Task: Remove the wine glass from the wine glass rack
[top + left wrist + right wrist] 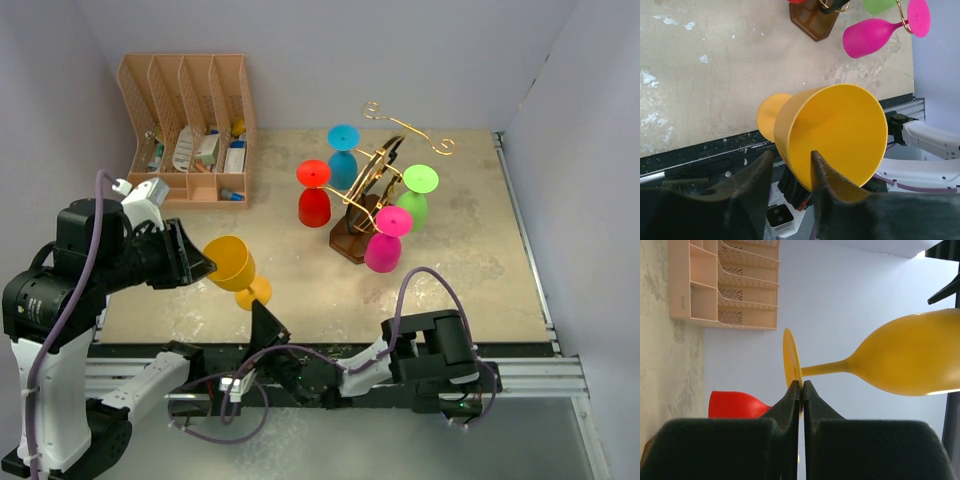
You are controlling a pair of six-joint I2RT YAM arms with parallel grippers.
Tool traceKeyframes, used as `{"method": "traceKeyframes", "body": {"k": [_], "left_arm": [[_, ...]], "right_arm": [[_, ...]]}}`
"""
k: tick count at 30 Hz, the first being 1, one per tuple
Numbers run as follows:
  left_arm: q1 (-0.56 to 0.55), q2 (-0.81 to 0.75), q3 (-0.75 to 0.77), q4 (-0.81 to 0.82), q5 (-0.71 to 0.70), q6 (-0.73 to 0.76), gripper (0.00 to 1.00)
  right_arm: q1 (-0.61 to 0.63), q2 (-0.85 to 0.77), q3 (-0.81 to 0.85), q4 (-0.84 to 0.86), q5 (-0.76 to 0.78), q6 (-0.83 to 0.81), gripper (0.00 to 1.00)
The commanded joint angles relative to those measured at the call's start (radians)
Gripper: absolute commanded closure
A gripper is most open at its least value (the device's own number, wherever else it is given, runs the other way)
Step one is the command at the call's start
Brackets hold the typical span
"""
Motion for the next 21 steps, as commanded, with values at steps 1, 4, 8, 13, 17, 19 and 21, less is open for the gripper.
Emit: {"method": "traceKeyframes", "body": {"k": [1,4,8,13,17,19,21], "left_arm": [[-0.003,0.014,0.004,0.032,-0.028,0.048,0.68],[-0.003,0.022,0.008,0.024,-0.051,0.055,0.86],[-0.003,0.025,0.003,0.029,-0.082,0.055,1.00],[-0.002,0.028,-0.012,0.067,-0.106,0.041,1.00],[-0.002,0.042,-0.016,0.111,-0.128,0.036,1.00],[-0.003,0.053,-0.013,0.130,-0.129,0.031,1.00],[-0.003,0.064,-0.006,0.148,-0.131,0.027,1.00]], "right_arm": [[-0.005,0.007,0.015,0.283,0.014,0.011,1.00],[-0.004,0.008,0.012,0.281,0.020,0.011,1.00],[-0.003,0.004,0.012,0.286,0.036,0.008,0.98],[-0.002,-0.018,0.005,0.287,0.056,0.013,0.78],[0.006,-0.044,-0.007,0.277,0.064,0.023,0.67],[0.016,-0.060,-0.016,0.262,0.066,0.033,0.66],[0.028,-0.077,-0.024,0.245,0.071,0.043,0.66]]}}
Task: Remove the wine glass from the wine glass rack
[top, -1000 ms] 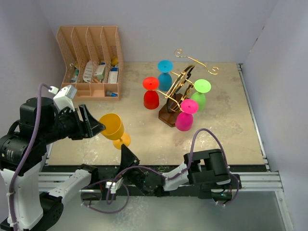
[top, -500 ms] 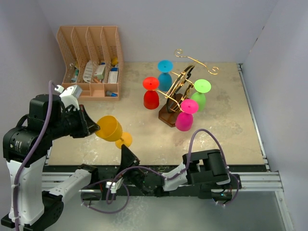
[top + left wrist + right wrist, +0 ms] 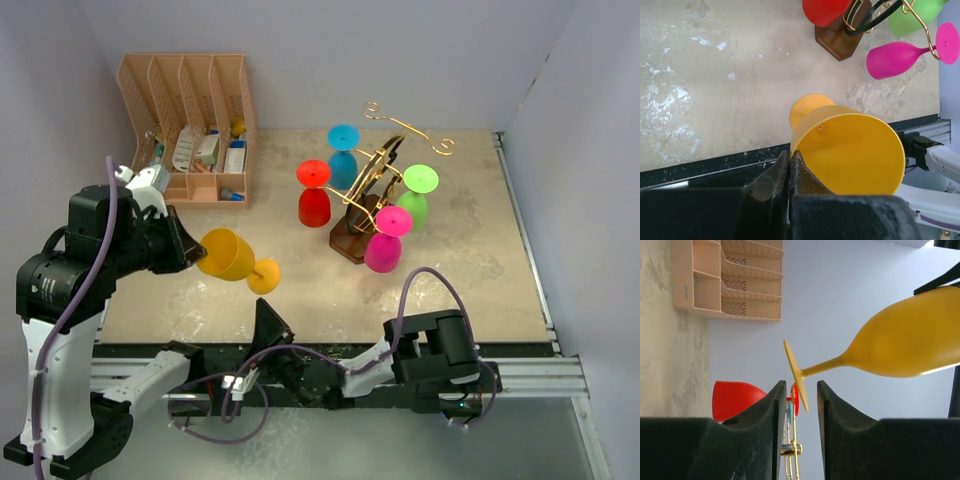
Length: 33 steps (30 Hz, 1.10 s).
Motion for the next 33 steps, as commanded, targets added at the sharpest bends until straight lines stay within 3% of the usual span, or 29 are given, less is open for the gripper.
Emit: {"method": "traceKeyframes", "body": {"k": [1,10,17,20,23,25,29,31,33], "left_arm": [[-0.002,0.031,0.016,0.099,-0.022,-0.010,1.00],[-0.002,0.090,0.036,0.169,-0.083,-0.011,1.00],[-0.003,0.115,-0.069,0.275,-0.117,-0.012,1.00],[-0.003,0.140,-0.134,0.330,-0.137,-0.005,1.00],[-0.002,0.199,-0.166,0.360,-0.184,0.013,1.00],[-0.003,0.249,-0.167,0.367,-0.227,0.028,1.00],[-0.001,0.336,-0.153,0.391,-0.290,0.053,1.00],[0.000,0.369,-0.146,0.402,-0.298,0.058,1.00],[0.003,0.391,-0.147,0.416,-0.299,0.062,1.00]], "right_arm": [[0.027,-0.083,-0.015,0.237,0.034,0.042,0.66],[0.105,-0.312,-0.009,0.157,0.111,0.114,0.66],[0.099,-0.679,0.108,-0.197,0.211,0.329,0.64],[0.073,-0.781,0.259,-0.544,0.276,0.584,0.63],[-0.014,-0.826,0.509,-1.264,0.254,1.220,0.62],[-0.105,-0.803,0.685,-1.617,0.177,1.486,0.62],[-0.267,-0.737,0.909,-1.864,0.045,1.682,0.59],[-0.396,-0.684,1.045,-2.043,-0.123,1.807,0.58],[-0.443,-0.661,1.096,-2.056,-0.150,1.815,0.54]]}}
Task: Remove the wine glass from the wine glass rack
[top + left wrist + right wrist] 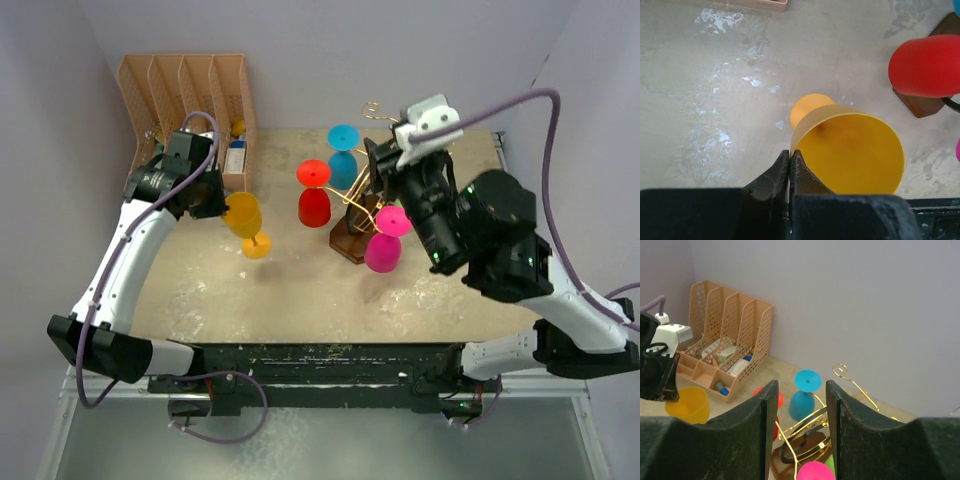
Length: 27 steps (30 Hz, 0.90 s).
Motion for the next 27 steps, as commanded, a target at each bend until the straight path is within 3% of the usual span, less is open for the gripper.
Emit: {"method": "traceKeyframes", "body": {"k": [1,5,10,18,27], "left_arm": [[0.005,0.021,0.013,0.082,-0.052,0.038,1.00],[0.043,0.044,-0.019,0.130,-0.053,0.066,1.00],[0.130,0.119,-0.026,0.157,-0.093,0.112,1.00],[0.205,0.227,-0.032,0.232,-0.075,0.090,1.00],[0.331,0.226,-0.065,0.315,-0.059,0.068,1.00]], "right_arm": [[-0.123,0.087,0.155,-0.388,-0.208,0.306,0.53],[-0.284,0.159,0.265,-0.501,-0.316,0.370,0.50],[-0.431,0.110,0.195,-0.481,-0.439,0.438,0.50],[-0.466,0.039,0.088,-0.416,-0.428,0.439,0.51],[-0.480,0.012,0.027,-0.378,-0.429,0.442,0.52]]}}
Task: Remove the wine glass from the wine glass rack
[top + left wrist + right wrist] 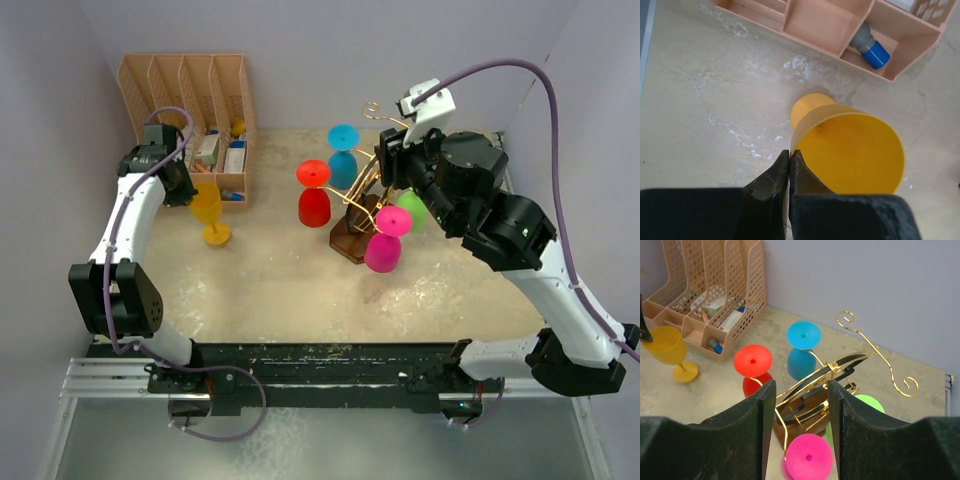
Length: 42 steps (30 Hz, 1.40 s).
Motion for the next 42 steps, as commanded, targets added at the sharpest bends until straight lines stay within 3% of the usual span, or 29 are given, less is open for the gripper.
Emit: {"method": "traceKeyframes", "body": {"k": [1,19,21,22,23,24,30,35,42], "left_arm": [[0.054,-0.030,-0.028,0.119,0.009,-0.018,1.00],[0.081,0.036,-0.046,0.183,-0.067,-0.042,1.00],[0.081,0.039,-0.046,0.183,-0.067,-0.044,0.90],[0.081,0.036,-0.047,0.183,-0.067,-0.045,0.82],[0.081,0.033,-0.046,0.183,-0.067,-0.045,0.68],[0.081,0.029,-0.047,0.185,-0.067,-0.044,0.61],[0.081,0.013,-0.037,0.167,-0.067,-0.047,0.29],[0.081,-0.070,-0.033,0.148,-0.086,-0.052,0.16],[0.082,-0.380,-0.143,0.189,0.009,-0.056,0.15]], "right_arm": [[-0.010,-0.022,-0.032,0.060,-0.008,0.016,0.52],[-0.019,-0.086,-0.111,0.097,0.004,0.008,0.54],[-0.021,-0.086,-0.113,0.099,0.003,0.009,0.54],[-0.021,-0.087,-0.116,0.100,0.003,0.010,0.54],[-0.021,-0.088,-0.117,0.102,0.002,0.010,0.54],[-0.021,-0.089,-0.119,0.104,0.000,0.010,0.54],[-0.021,-0.088,-0.124,0.107,-0.009,0.010,0.54],[-0.021,-0.095,-0.139,0.114,-0.016,0.013,0.54],[-0.025,-0.085,-0.151,0.113,-0.038,0.031,0.54]]}}
